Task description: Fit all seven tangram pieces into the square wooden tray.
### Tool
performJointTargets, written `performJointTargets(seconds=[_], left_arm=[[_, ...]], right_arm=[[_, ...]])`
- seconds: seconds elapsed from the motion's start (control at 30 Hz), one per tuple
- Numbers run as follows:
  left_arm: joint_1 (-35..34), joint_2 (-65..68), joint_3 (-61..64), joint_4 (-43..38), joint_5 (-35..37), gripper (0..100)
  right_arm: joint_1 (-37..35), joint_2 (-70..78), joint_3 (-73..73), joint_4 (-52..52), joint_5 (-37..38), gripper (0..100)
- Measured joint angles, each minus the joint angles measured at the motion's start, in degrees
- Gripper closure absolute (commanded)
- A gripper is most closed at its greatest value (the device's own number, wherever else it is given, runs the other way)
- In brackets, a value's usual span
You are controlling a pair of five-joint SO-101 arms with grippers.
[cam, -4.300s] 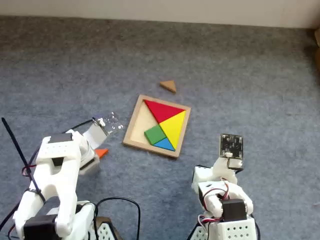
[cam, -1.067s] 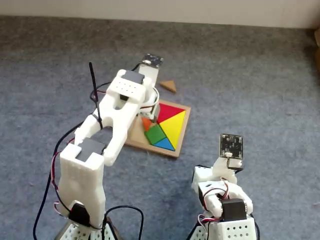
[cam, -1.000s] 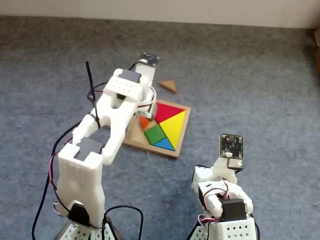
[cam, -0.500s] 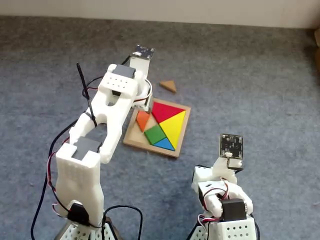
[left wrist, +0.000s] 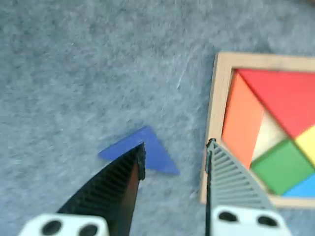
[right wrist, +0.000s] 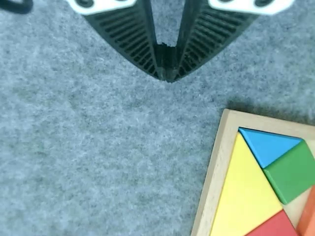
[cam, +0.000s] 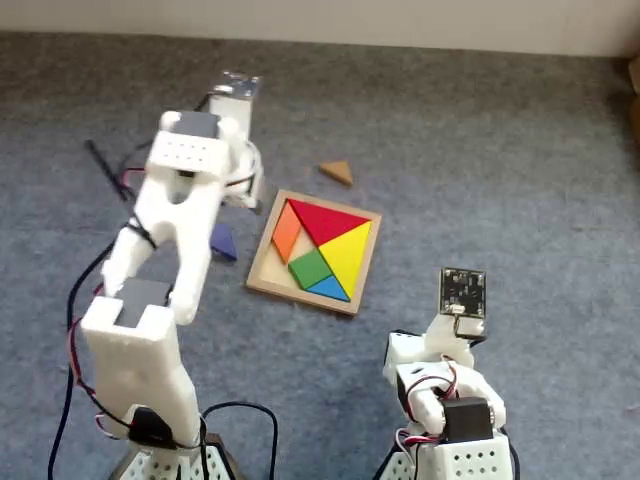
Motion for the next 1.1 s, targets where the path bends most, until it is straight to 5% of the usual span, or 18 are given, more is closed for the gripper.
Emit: performJointTargets(seconds=[0.53,0.8,1.1], left_arm=[[-7.30,7.82,-0.53,3.60,-45.80,79],[-7.21,8.44,-0.62,-1.05,-50.20,75],[-7.30,16.44,-3.96,-1.58,-50.20,82]], right_arm=[[0.00,0.00,0.00,0.00,0.00,99.4],[0.00,0.00,0.00,0.00,0.00,99.4],[0.00,0.00,0.00,0.00,0.00,99.4]])
